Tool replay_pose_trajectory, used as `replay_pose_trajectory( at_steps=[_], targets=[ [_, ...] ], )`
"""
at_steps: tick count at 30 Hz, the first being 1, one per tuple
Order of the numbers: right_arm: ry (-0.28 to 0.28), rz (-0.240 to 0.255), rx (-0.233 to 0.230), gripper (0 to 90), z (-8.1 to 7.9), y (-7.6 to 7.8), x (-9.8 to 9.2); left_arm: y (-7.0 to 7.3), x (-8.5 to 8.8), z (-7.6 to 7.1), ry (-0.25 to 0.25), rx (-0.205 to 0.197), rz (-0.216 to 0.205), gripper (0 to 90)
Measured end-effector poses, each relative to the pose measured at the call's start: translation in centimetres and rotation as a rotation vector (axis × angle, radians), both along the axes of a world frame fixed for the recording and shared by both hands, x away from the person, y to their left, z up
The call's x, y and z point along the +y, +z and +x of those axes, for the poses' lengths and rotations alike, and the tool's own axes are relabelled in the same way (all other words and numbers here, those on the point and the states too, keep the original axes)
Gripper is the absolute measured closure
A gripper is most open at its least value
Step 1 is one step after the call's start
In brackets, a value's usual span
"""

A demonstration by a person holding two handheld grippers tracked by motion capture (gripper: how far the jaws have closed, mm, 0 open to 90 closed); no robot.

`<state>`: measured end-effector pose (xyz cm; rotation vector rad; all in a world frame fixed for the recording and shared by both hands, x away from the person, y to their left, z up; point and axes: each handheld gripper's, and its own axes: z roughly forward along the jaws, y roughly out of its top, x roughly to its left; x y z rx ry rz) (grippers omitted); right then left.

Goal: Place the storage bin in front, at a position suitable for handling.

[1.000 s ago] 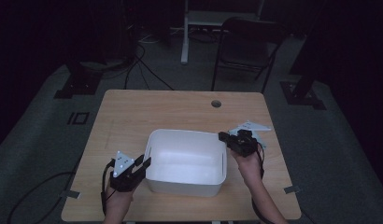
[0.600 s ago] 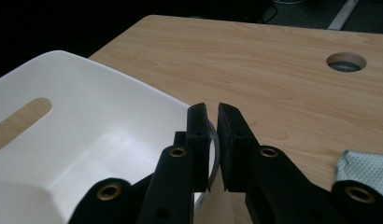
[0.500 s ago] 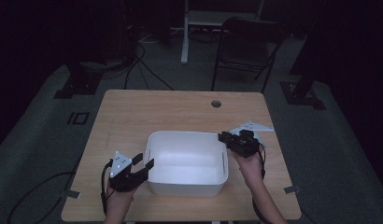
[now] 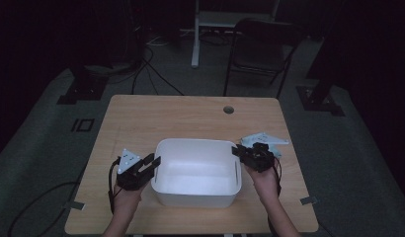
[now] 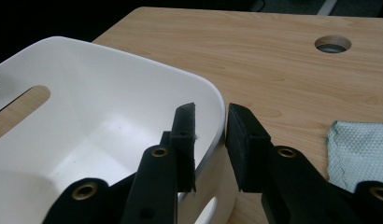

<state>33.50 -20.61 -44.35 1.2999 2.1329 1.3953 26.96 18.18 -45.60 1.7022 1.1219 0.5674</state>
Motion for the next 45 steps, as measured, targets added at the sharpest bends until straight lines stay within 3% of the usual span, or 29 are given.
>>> replay_pose_trajectory(
  at_steps=[8,15,25,32,39,45],
  targets=[
    [-0.015,-0.019,0.011,77.4,0.8,0.3,0.5,0.0,-0.3,-0.6,0.022,0.003,0.009,69.1],
    [-0.024,-0.018,0.016,83.4,1.8,0.5,0.9,-0.2,-0.4,-1.3,0.041,0.001,-0.019,68.9],
    [0.0,-0.017,0.007,83.5,2.5,0.4,1.2,0.0,-0.6,-2.4,0.041,0.011,-0.006,66.7],
    [0.017,-0.02,0.003,83.2,3.2,0.5,1.6,0.1,-0.9,-3.5,0.057,-0.004,0.016,66.8],
    [0.029,-0.012,0.006,83.0,3.6,0.5,1.8,0.1,-1.2,-4.2,0.069,-0.001,0.009,66.6],
    [0.037,-0.012,0.006,82.5,3.8,0.5,1.9,0.2,-1.2,-5.0,0.05,0.002,-0.005,66.2]
  ],
)
